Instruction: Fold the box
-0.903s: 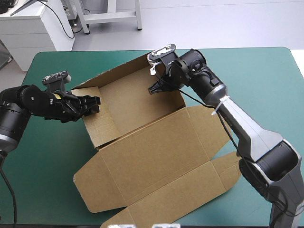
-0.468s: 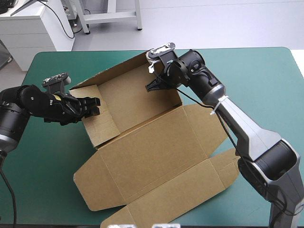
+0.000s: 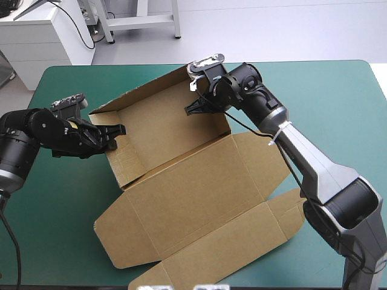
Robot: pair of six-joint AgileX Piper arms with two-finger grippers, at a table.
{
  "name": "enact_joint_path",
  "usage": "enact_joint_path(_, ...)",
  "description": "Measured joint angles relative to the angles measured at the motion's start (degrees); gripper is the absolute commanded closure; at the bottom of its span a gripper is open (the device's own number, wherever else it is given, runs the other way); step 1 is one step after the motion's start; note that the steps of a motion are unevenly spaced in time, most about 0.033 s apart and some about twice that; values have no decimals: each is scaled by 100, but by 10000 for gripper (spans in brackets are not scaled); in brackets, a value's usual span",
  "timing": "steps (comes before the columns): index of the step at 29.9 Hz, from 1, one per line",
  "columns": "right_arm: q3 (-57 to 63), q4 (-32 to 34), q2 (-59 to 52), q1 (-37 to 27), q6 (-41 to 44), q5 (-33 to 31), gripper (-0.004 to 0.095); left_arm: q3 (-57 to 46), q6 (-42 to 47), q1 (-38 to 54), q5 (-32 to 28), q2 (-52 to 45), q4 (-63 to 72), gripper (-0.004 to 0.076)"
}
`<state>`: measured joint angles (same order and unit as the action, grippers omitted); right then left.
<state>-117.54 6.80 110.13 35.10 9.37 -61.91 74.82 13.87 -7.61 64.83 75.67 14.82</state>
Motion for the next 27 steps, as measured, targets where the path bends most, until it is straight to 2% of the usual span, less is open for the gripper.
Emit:
enact_joint_path(6, 5, -37, 39, -11, 0, -101, 927, 4, 0, -64, 34, 253, -166, 555)
enact_joint_path(8, 5, -37, 51, -11, 0, -116, 928, 4, 0, -69, 34, 285, -189, 615)
enact_joint_path(10, 5, -51, 51, -11, 0, -116, 927, 4, 0, -69, 28, 285, -302, 735)
enact_joint_path(27, 5, -233, 51, -144, 43, -200, 927, 11, -53, -82, -865, 285, -839, 731)
